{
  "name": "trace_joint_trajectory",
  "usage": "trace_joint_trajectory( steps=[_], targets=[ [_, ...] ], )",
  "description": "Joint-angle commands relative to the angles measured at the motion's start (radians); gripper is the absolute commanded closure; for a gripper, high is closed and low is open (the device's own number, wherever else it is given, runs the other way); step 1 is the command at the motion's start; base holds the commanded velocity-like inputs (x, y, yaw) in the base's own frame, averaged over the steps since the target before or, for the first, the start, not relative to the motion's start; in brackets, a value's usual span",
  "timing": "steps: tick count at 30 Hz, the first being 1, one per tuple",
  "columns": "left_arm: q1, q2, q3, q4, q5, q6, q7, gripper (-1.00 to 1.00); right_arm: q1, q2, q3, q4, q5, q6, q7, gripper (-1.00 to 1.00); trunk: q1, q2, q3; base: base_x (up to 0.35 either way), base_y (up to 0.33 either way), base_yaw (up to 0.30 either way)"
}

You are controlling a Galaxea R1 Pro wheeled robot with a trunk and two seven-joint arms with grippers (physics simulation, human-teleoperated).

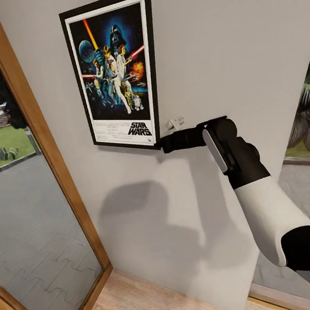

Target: Pick up the poster from the kitchen countertop and hang it on one of the wall nails in the kitchen.

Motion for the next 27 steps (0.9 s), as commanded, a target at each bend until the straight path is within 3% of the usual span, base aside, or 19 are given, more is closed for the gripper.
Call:
trace_joint_trajectory(
  steps=[1,27],
  targets=[
    [-0.001,0.001,-0.008,0.001,0.007,-0.006,-0.001,-1.00,-0.001,0.000,-0.001,0.000,-0.003,0.007,0.003,1.00,0.001,-0.002,-0.002,0.000,0.000,0.000],
    [0.001,0.006,-0.010,0.001,0.007,-0.007,-0.006,-1.00,0.014,0.009,0.005,-0.006,0.006,0.015,-0.033,1.00,0.001,-0.002,-0.002,0.000,0.000,0.000]
  ],
)
